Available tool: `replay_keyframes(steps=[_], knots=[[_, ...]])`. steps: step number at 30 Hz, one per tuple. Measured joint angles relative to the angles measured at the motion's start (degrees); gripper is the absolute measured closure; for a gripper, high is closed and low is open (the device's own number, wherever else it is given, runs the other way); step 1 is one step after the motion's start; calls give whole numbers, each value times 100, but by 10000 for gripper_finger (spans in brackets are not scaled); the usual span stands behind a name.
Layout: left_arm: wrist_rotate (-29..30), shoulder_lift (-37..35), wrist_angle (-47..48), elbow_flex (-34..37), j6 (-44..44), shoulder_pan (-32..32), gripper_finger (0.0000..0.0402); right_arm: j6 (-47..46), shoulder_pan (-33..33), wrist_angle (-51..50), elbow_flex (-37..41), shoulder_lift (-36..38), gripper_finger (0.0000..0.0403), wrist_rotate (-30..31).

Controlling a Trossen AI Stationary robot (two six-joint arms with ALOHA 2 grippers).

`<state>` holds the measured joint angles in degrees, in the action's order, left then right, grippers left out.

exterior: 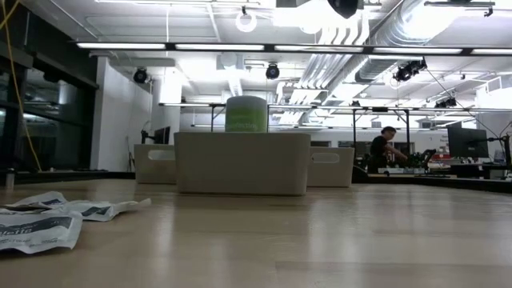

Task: Pick & Place First Aid Supplies
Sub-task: Put the towelette pack into the right bin

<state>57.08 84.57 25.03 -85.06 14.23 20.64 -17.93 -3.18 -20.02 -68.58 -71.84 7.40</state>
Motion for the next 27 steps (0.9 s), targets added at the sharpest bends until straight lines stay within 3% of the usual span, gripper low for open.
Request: replay_keyframes(steps=[6, 17, 27], knots=[[331, -355, 961, -2, 542, 0, 200, -133, 406, -759, 0, 320, 402, 106], [227, -653, 3260, -2, 2410, 2, 199, 379, 1659, -1919, -2, 355, 403, 102], [694, -653, 4120, -2, 3513, 576, 199, 1273, 3147, -1964, 0, -400, 403, -576]])
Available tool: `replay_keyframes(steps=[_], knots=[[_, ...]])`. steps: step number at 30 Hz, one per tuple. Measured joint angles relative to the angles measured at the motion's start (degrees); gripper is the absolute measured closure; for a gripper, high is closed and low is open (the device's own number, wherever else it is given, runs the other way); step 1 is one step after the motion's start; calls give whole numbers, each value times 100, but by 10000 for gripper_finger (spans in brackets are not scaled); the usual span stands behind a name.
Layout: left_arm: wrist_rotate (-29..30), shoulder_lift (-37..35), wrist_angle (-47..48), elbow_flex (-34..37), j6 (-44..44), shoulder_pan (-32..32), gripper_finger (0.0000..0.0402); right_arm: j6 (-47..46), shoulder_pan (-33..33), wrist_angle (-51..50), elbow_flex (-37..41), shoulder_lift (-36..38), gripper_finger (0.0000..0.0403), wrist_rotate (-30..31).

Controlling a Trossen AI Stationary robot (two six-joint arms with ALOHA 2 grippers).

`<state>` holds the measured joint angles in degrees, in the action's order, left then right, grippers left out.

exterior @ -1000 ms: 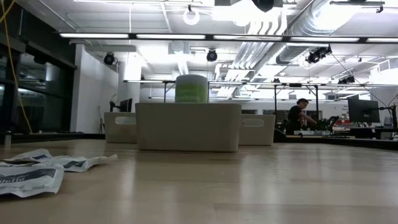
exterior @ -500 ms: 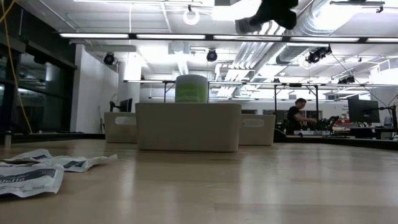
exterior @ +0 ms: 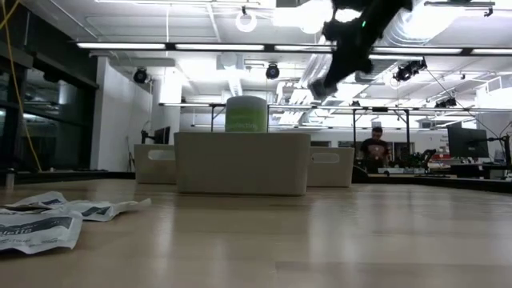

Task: Pick & Place First Aid Supplies
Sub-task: Put the towelette pack into the right bin

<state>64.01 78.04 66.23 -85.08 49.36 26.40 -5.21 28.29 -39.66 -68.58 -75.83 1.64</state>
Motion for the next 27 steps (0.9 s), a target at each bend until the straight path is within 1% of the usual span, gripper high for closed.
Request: replay_keyframes(steps=[4, 7, 13, 18, 20, 22, 27], knots=[[215, 0, 651, 2, 923, 291, 199, 119, 429, 7, 0, -509, 403, -126], [277, 0, 918, 2, 1433, 447, 199, 178, 688, 50, 2, -841, 403, -235], [356, 0, 890, 198, 1860, 527, 199, 272, 1118, 88, 2, -1461, 403, -687], [242, 0, 834, 388, 2140, 514, 199, 266, 1285, 90, 4, -1765, 400, -970], [223, 0, 821, 437, 2201, 515, 199, 265, 1301, 90, 4, -1794, 389, -953], [83, 0, 818, 468, 2207, 515, 199, 241, 1301, 92, 4, -1794, 370, -875], [-209, 0, 761, 669, 2211, 515, 199, 162, 1301, 94, 4, -1779, 298, -903]])
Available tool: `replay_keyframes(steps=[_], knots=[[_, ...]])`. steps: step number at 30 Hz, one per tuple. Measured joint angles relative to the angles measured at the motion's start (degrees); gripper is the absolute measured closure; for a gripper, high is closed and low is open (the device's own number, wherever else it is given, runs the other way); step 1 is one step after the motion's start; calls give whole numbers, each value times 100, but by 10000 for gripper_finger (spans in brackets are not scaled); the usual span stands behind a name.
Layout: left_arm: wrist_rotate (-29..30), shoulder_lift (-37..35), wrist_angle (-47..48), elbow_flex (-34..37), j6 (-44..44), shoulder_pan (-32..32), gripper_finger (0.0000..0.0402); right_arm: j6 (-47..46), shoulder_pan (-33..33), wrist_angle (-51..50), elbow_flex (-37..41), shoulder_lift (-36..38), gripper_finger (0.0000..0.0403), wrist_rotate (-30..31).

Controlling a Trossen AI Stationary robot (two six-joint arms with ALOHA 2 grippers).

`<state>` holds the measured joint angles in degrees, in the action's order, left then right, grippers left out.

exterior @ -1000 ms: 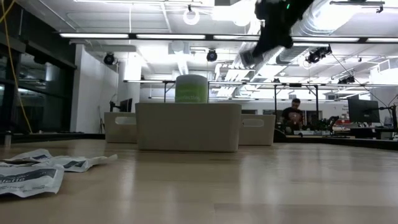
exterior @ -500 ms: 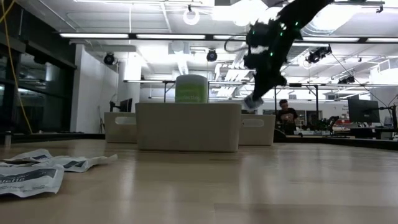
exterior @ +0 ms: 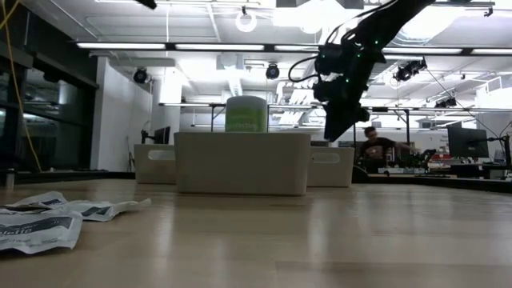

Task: Pick & Place First Aid Supplies
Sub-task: Put the towelette pack into the right bin, then put the alcohol pad into the top center bin

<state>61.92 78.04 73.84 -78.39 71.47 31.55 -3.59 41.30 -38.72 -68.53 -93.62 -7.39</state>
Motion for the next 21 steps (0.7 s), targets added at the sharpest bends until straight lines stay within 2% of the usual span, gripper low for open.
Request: replay_keyframes(steps=[5, 8, 14, 18, 21], knots=[[-436, -85, -139, 254, 82, 0, 199, -153, -1, -75, 2, 125, 228, -56], [-717, -268, -486, 543, 0, -1, 199, -243, -7, -90, 2, 388, 207, -69], [-1680, -967, -2105, 1721, -532, -4, 199, -441, -11, -239, 2, 1084, 200, -202], [-2391, -1453, -3198, 2851, -133, -4, 199, -538, -190, -308, 2, 1553, 203, -200], [-2909, -1556, -3948, 3540, -28, -4, 199, -549, -440, -313, 2, 1887, 202, -202]])
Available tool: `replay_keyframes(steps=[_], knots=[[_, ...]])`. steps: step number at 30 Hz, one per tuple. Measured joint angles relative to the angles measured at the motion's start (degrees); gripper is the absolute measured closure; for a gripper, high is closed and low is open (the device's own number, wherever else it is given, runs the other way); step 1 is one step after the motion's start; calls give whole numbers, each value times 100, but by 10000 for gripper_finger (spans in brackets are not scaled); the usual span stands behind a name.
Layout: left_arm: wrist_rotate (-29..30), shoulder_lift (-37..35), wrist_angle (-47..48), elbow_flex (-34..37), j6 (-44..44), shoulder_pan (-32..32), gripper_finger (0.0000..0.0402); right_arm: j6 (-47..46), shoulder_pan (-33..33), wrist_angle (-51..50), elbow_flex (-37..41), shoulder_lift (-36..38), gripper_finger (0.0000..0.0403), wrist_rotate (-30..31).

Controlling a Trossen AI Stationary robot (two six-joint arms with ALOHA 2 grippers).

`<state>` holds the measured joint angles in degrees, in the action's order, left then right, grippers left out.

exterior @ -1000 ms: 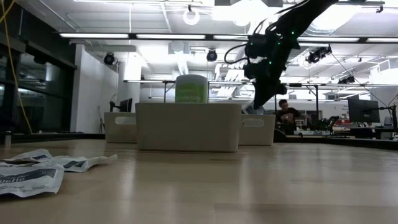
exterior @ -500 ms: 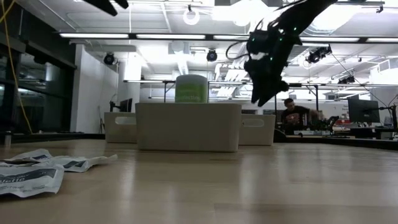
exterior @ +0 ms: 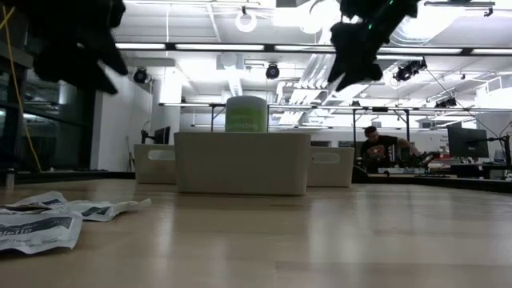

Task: Pick & Place First Aid Supplies
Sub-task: Put the alcohol pad into the top center bin

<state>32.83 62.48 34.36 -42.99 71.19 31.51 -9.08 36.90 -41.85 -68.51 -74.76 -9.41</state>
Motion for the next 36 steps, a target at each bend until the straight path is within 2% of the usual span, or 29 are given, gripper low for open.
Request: replay_keyframes(steps=[2, 5, 14, 20, 27, 36], knots=[[-214, 39, -409, 275, -73, 2, 199, 1, -225, -2, 0, 183, 201, 2], [-509, 298, -466, 480, -140, -1, 199, -113, -598, -19, 0, 408, 202, 1], [-1020, 1127, -494, 486, -148, -4, 199, -976, -2011, -5, 0, 621, 203, 323], [-1684, 1577, -663, 486, 427, -3, 199, -1473, -2932, 11, 0, 609, 202, 1069], [-2118, 1867, -748, 486, 1141, -3, 199, -2087, -3488, 62, -2, 609, 202, 1651], [-2329, 1997, -1325, 681, 1054, -2, 199, -2566, -3879, 149, -2, 607, 202, 2114]])
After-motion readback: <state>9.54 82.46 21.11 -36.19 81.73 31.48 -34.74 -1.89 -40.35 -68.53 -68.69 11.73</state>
